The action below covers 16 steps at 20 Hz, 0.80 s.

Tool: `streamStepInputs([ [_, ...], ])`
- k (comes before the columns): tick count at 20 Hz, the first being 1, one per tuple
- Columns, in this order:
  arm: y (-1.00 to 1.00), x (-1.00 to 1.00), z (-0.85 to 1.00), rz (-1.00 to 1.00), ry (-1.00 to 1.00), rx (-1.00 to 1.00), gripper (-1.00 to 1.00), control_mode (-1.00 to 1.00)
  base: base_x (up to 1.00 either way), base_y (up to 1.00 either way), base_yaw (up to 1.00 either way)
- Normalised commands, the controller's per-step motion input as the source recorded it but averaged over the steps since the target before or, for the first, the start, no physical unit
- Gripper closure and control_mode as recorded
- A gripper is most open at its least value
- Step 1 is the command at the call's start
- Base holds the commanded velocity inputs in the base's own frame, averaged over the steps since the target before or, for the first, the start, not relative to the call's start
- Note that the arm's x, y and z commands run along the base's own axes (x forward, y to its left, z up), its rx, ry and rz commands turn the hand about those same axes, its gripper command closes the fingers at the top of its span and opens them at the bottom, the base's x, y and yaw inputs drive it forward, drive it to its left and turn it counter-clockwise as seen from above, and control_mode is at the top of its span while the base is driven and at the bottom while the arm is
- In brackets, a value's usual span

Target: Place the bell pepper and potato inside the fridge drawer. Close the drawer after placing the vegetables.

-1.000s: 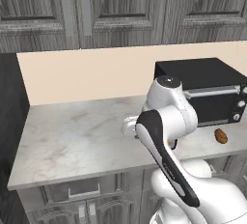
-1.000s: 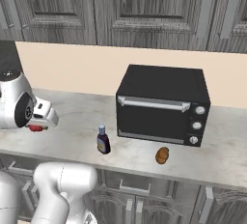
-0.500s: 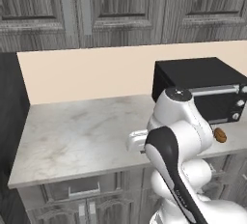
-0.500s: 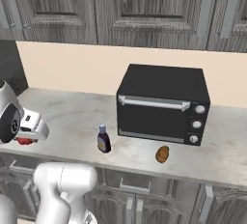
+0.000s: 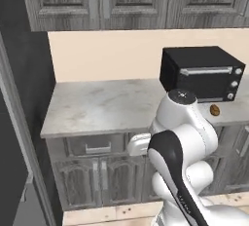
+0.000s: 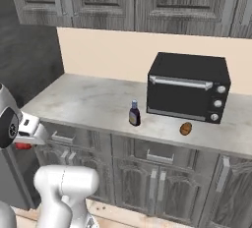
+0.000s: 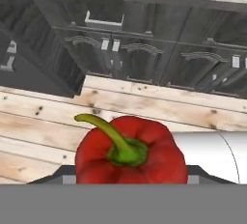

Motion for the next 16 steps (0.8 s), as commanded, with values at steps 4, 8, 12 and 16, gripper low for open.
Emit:
streamStepInputs([
  [4, 0.0, 0.0, 0.0, 0.0, 0.0, 0.0, 1.0, 1.0, -0.58, 0.36, 0.5],
  [8, 0.0, 0.0, 0.0, 0.0, 0.0, 0.0, 1.0, 1.0, -0.56, 0.25, 0.58],
  [12, 0.0, 0.0, 0.0, 0.0, 0.0, 0.0, 1.0, 1.0, -0.55, 0.15, 0.58],
  [16, 0.0, 0.0, 0.0, 0.0, 0.0, 0.0, 1.0, 1.0, -0.36, 0.29, 0.64],
])
